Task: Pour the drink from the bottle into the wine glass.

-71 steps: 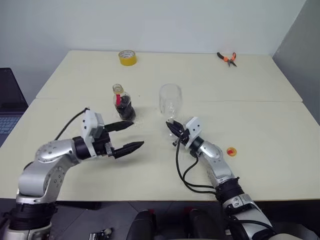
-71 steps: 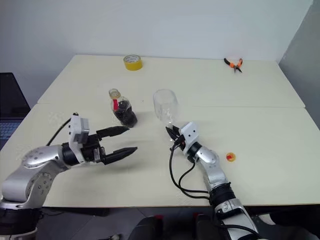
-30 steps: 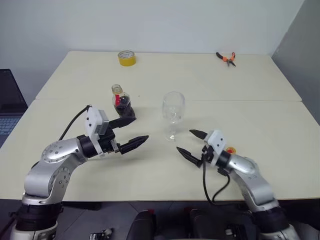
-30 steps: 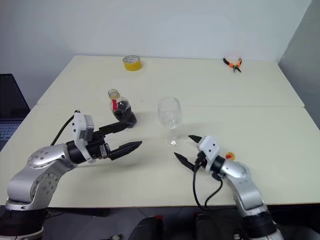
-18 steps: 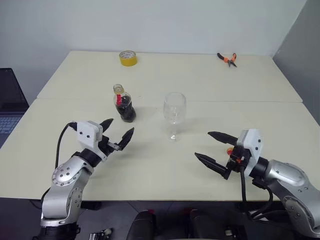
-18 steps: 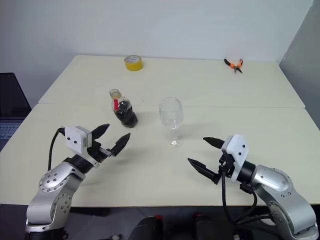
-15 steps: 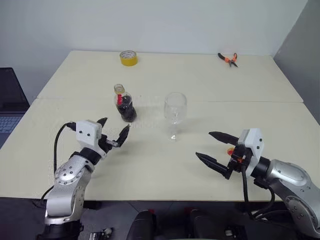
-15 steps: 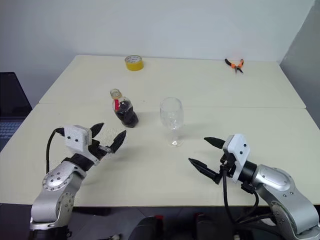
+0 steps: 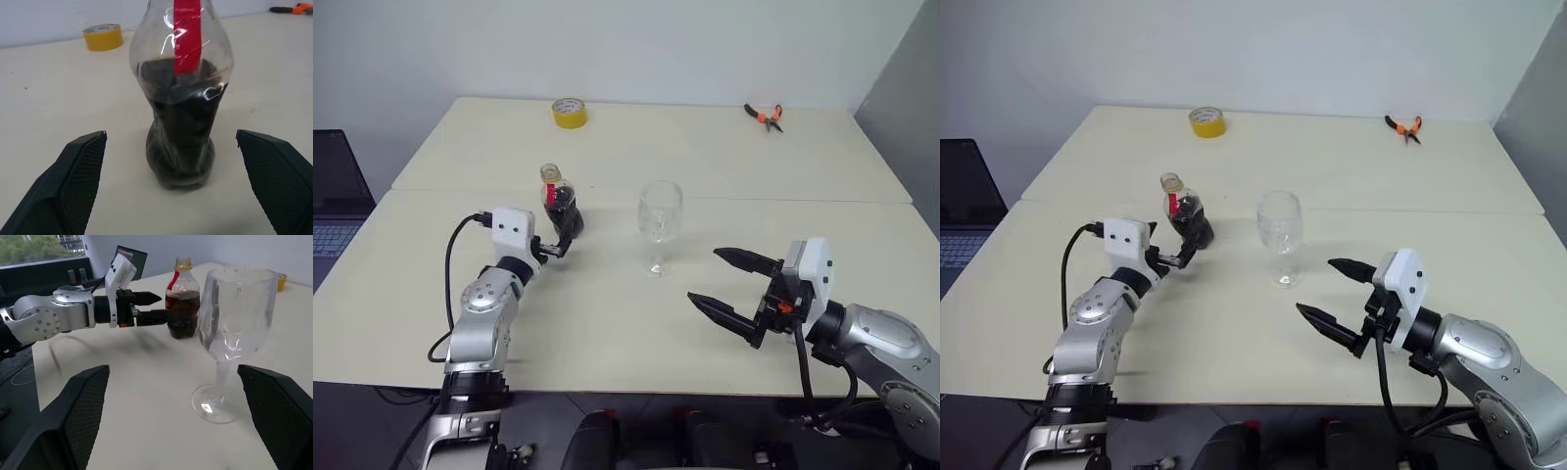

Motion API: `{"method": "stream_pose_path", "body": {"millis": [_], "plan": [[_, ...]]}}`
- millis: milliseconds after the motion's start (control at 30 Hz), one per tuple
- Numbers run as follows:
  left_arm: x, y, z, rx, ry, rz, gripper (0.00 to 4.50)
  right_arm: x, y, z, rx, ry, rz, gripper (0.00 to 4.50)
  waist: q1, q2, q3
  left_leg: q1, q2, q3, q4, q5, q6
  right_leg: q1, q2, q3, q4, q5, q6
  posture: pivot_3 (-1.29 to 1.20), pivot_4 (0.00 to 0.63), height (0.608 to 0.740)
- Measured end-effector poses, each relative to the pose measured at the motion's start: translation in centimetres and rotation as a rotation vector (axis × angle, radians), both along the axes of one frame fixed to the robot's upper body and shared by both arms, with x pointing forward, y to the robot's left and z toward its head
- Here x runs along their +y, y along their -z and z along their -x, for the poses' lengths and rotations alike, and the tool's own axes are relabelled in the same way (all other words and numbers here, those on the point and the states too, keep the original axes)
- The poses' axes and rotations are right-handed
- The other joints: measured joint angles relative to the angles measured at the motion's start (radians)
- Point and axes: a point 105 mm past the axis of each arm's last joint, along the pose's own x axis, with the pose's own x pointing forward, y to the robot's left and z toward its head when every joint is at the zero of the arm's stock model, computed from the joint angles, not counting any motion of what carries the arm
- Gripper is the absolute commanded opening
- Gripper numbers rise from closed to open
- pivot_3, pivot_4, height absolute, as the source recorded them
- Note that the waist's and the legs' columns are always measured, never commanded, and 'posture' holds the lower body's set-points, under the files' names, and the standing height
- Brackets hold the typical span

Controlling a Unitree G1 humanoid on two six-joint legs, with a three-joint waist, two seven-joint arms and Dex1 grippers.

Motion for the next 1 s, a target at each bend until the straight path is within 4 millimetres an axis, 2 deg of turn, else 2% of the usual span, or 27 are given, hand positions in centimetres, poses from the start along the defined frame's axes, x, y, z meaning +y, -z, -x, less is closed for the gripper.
{"method": "stream_pose_path", "body": {"millis": [267,367,533,633,700,767,900,1000], "plan": [[-1.5,-0.4,-2.7,-0.026,0.051,-0.017,4.5,0.1,-0.8,-0.2,-0.033,0.007,-0.004,4.47,0.0,0.0,0.0,-0.001,0.0,0.0,0.0,0.0,0.0,0.0,0.0,0.0,-0.001,0.0,0.0,0.0,0.15,0.74],[-2.0,-0.2,-3.3,-0.023,0.068,-0.012,3.95,0.1,-0.9,-0.2,-0.034,0.014,-0.004,4.5,0.0,0.0,0.0,-0.001,0.0,0.0,0.0,0.0,0.0,0.0,0.0,0.0,0.0,0.0,0.0,0.0,0.15,0.74],[-2.5,-0.9,-4.2,-0.043,0.077,0.004,2.4,0.0,-1.0,-0.3,-0.039,0.027,-0.006,4.5,0.0,0.0,0.0,-0.001,0.0,0.0,0.0,0.0,0.0,0.0,0.0,0.0,-0.001,0.0,0.0,0.0,0.15,0.74],[-2.4,-0.6,-4.3,-0.034,0.075,0.014,1.53,0.0,-1.0,-0.4,-0.042,0.04,-0.008,4.5,-0.001,-0.001,0.0,-0.001,0.0,0.0,0.0,0.0,0.0,-0.001,0.0,0.0,0.0,0.0,0.0,0.0,0.15,0.74],[-2.4,-0.6,-4.3,-0.035,0.076,0.019,1.13,0.0,-1.2,-0.5,-0.049,0.047,-0.01,4.5,-0.001,-0.001,0.0,-0.001,0.0,0.0,0.0,0.0,0.0,-0.001,0.0,0.0,0.0,0.0,0.0,0.0,0.15,0.74],[-2.4,-0.6,-4.3,-0.035,0.077,0.021,0.94,0.1,-1.5,-0.5,-0.062,0.05,-0.014,4.5,-0.001,-0.001,0.0,-0.001,0.0,0.0,0.0,0.0,0.0,-0.001,0.0,0.0,0.0,0.0,0.0,0.0,0.15,0.74],[-2.4,-0.8,-4.2,-0.04,0.082,0.022,0.9,0.3,-2.1,-0.5,-0.089,0.046,-0.017,4.5,0.0,-0.001,0.0,-0.001,0.0,0.0,0.0,0.0,0.0,-0.001,0.0,0.0,0.0,0.0,0.0,0.0,0.15,0.74],[-3.2,-2.1,-3.9,-0.078,0.122,0.009,0.89,0.3,-2.9,-0.6,-0.123,0.059,-0.023,4.5,0.0,-0.001,0.0,-0.002,0.0,0.0,0.0,0.0,-0.001,-0.001,0.0,0.0,0.0,0.0,0.0,0.0,0.15,0.74]]}}
